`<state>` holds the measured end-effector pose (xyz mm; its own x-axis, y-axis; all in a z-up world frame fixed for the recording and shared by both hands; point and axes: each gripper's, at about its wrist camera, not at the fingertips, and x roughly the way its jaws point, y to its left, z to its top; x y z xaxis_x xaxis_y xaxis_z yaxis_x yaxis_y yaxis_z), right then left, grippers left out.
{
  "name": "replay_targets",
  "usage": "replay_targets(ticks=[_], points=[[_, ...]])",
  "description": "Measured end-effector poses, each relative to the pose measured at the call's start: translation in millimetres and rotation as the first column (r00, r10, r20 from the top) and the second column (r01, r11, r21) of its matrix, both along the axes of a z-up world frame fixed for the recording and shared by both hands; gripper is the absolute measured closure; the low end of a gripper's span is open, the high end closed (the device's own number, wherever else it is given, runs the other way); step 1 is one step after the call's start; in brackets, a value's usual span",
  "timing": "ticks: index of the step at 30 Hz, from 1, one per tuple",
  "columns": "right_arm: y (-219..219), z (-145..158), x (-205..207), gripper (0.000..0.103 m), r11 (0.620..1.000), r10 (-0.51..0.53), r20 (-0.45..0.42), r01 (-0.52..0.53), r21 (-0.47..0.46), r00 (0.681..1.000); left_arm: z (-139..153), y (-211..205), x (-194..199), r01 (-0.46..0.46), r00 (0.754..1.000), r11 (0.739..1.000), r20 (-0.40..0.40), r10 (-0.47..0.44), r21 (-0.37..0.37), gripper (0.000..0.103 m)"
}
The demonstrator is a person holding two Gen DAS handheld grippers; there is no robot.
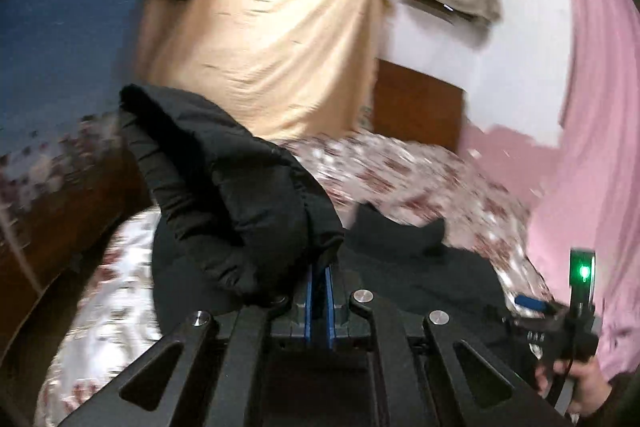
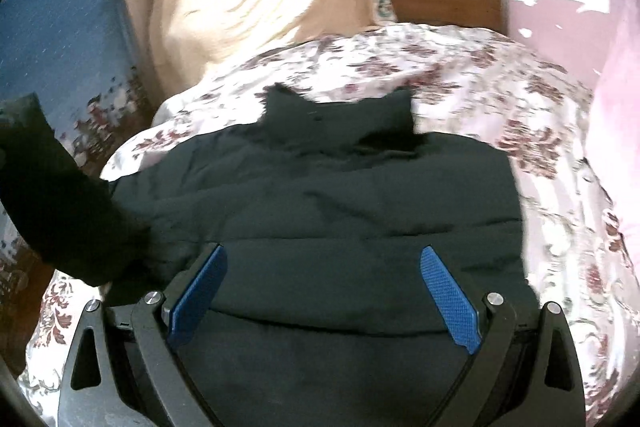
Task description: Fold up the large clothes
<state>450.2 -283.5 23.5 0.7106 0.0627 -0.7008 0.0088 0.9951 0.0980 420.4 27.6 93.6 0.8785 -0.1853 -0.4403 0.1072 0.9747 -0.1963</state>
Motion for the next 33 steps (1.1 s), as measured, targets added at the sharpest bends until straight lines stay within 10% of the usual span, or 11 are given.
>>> replay_targets(ticks=[12, 17, 19, 23, 28, 33], points=[[-114, -59, -24, 0.008, 0.978, -0.143, -0.059, 0.15, 0.145, 0.988, -99, -150, 17, 0.298, 0.932, 0.951, -0.24, -0.272, 0.08, 0.093], [-134, -80, -32, 0.007, 0.944, -0.125, -0.051, 0.135, 0.301, 0.991, -126, -161, 12, 0.37, 0.89, 0.929, -0.298, -0.346, 0.027, 0.062], [-136, -86, -29, 0.007, 0.929, -0.113, -0.051, 0.124, 0.35, 0.992, -124, -158, 5, 0.388, 0.889, 0.922, -0.269, -0.372, 0.009, 0.025], [-128, -94, -26, 0.007, 0.877, -0.048, -0.031, 0.057, 0.476, 0.998, -119, -151, -1, 0.419, 0.877, 0.907, -0.245, -0.414, -0.036, 0.022], [-104, -113, -17, 0.007, 0.791, 0.072, -0.053, -0.024, 0.611, 0.996, -122, -125, -18, 0.327, 0.906, 0.945, -0.278, -0.32, -0.019, 0.021], [-62, -121, -5, 0.011, 0.824, 0.13, -0.072, -0.067, 0.562, 0.989, -128, -79, -28, 0.142, 0.941, 0.99, -0.313, -0.131, 0.011, 0.02]])
